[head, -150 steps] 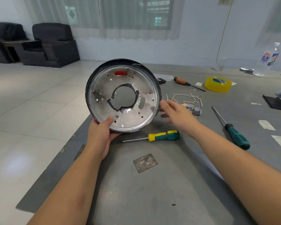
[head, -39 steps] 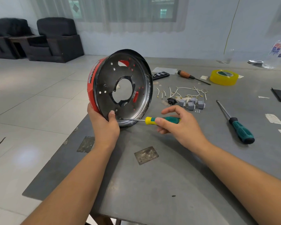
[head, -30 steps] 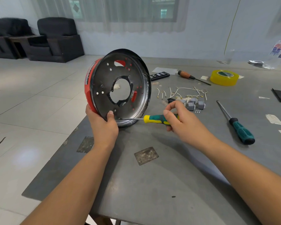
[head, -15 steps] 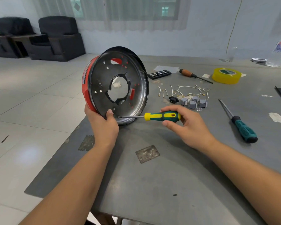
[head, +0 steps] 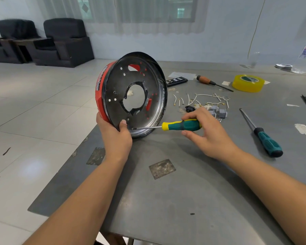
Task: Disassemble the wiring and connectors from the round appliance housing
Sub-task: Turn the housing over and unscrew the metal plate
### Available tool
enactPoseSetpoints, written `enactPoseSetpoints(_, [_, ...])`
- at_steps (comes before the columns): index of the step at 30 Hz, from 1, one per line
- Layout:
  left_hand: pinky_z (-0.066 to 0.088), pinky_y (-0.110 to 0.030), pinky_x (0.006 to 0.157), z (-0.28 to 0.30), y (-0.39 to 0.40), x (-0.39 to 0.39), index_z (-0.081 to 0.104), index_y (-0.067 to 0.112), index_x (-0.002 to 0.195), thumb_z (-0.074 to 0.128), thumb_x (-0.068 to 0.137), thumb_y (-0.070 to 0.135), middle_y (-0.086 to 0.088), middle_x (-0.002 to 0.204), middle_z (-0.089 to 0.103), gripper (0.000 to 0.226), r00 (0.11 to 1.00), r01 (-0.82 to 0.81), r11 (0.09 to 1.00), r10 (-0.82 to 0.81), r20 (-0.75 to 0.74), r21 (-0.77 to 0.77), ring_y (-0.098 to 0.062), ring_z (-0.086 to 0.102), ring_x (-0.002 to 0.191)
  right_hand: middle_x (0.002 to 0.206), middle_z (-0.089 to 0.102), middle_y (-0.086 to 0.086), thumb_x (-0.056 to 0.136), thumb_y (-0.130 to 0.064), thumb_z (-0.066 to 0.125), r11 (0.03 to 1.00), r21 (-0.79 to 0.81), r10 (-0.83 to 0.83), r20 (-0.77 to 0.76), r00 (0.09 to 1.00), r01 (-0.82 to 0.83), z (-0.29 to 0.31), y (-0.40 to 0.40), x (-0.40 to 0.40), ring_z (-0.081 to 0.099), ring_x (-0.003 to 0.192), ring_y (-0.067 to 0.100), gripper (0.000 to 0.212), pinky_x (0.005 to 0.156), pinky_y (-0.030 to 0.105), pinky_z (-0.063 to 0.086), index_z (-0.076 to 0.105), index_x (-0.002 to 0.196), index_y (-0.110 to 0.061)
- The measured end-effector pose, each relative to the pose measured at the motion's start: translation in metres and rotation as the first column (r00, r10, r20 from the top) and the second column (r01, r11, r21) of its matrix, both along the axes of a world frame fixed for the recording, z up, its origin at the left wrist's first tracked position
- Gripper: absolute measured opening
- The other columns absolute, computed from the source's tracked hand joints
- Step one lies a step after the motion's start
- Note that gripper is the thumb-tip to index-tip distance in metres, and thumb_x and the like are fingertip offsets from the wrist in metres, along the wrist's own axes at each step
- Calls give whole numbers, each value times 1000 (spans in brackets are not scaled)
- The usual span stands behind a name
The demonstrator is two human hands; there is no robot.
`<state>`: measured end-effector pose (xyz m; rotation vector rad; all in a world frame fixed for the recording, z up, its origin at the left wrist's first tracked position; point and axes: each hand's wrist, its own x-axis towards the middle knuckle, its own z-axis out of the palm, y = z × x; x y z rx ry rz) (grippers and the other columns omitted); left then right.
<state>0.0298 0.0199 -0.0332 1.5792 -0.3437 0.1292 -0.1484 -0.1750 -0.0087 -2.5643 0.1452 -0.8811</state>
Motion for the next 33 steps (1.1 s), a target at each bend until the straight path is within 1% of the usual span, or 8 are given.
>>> enactPoseSetpoints(4, [39,-39,123,1,0,-2,23,22,161,60,103,4,-2,153,49,71,1000,4,1000,-4,13,5,-20,50,140,103,61,-17,93,-33,72,865,499,63,-11,998,-49,0,11,4,61,90,3,33,81,24,53,53,120,-36])
enactPoseSetpoints(8, [40,-41,123,1,0,-2,23,22,161,60,103,5,-2,153,49,71,1000,-2,1000,2,13,7,-20,49,140,68,69,-3,96,-69,30,958,190,-198,-103,975,215,4,13,7,64,63,11,40,65,39,52,46,107,-35])
enactPoseSetpoints(12, [40,-39,122,2,0,-2,23,23,160,61,103,5,-1,152,49,71,1000,-3,1000,3,10,11,-19,49,139,88,61,-13,101,-44,50,988,149,-30,10,999,28,0,13,5,57,73,12,14,63,23,45,47,110,-34])
enactPoseSetpoints(16, [39,-35,121,2,-1,-3,24,22,160,60,103,5,-1,152,49,70,1000,-3,1000,3,11,6,-18,50,139,104,57,-21,86,-30,64,938,333,75,71,995,-95,0,15,1,57,94,8,26,79,14,43,53,110,-33])
enactPoseSetpoints(22, [41,-30,117,2,-1,-3,26,22,159,61,103,5,-1,150,51,68,1000,-11,1000,11,10,-5,-19,51,137,64,63,-4,97,-72,17,970,-42,-243,-87,966,241,4,15,1,58,60,14,59,60,39,49,53,120,-31])
enactPoseSetpoints(25, [40,-28,115,2,-1,-2,26,24,159,61,103,6,0,149,51,68,1000,-9,1000,9,4,0,-19,52,137,89,60,-17,104,-40,48,996,66,-59,-25,998,61,2,16,1,58,78,3,28,70,21,47,51,130,-30])
enactPoseSetpoints(28, [40,-28,116,1,-1,-2,26,24,159,61,103,6,1,150,51,68,1000,-9,1000,9,11,6,-18,51,137,106,53,-23,92,-20,67,971,227,60,44,997,-69,1,16,-2,55,102,0,40,81,15,44,54,129,-29])
enactPoseSetpoints(33, [39,-23,112,1,-1,-2,26,23,159,61,103,5,1,149,51,68,1000,-12,1000,12,17,1,-17,51,136,72,62,-7,98,-68,24,979,23,-196,-126,972,201,6,19,-3,59,69,14,58,66,36,49,47,141,-35])
